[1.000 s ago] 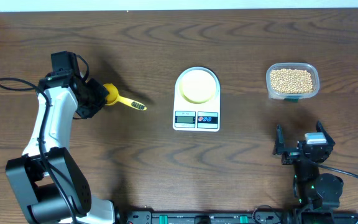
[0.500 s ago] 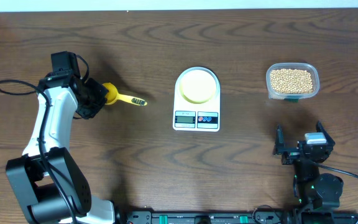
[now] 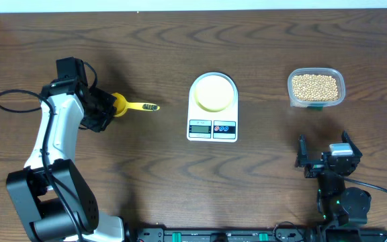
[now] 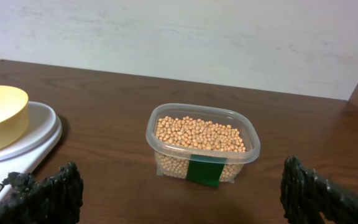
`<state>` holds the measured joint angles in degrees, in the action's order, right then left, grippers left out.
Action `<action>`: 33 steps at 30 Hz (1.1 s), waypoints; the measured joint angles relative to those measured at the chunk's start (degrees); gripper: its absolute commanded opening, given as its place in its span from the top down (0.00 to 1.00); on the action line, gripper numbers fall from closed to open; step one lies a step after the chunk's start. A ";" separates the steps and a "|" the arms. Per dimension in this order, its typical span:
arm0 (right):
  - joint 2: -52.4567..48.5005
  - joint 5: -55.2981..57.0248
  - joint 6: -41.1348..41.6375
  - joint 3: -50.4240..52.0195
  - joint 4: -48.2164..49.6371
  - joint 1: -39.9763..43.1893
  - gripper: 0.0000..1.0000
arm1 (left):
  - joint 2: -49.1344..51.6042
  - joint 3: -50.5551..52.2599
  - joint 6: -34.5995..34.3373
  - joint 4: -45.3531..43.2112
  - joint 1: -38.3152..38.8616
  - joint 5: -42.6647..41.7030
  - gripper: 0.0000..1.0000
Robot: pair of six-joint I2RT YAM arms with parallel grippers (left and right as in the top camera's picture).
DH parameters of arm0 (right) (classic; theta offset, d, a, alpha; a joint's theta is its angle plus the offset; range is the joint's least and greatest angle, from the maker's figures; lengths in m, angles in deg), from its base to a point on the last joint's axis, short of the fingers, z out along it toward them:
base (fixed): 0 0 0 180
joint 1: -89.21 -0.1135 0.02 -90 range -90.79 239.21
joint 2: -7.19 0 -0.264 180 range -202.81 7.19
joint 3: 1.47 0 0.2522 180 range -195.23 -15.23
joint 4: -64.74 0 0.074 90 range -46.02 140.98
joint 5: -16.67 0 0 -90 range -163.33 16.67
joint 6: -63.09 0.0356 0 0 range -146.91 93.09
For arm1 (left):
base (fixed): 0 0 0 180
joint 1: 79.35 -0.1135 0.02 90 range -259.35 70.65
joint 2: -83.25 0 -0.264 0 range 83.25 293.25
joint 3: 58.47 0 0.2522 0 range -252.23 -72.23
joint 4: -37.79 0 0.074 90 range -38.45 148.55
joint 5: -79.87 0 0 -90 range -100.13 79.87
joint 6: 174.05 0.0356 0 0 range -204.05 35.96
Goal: Scoop item into bowl and weigh 50g on scale
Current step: 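Hold the yellow scoop raised in the left gripper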
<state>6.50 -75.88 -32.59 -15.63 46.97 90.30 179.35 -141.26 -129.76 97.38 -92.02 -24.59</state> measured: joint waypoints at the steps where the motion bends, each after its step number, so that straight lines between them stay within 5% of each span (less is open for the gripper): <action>1: 0.00 -0.02 0.00 0.00 0.00 -0.02 0.01 | 0.00 0.00 -0.17 0.02 0.00 0.00 0.93; 33: 0.00 0.00 0.00 0.00 0.00 0.00 0.01 | 0.00 0.00 -0.81 5.84 0.00 -0.24 0.92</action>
<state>6.50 -75.88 -32.59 -15.63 46.97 90.30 179.35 -141.26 -130.57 103.21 -92.02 -24.83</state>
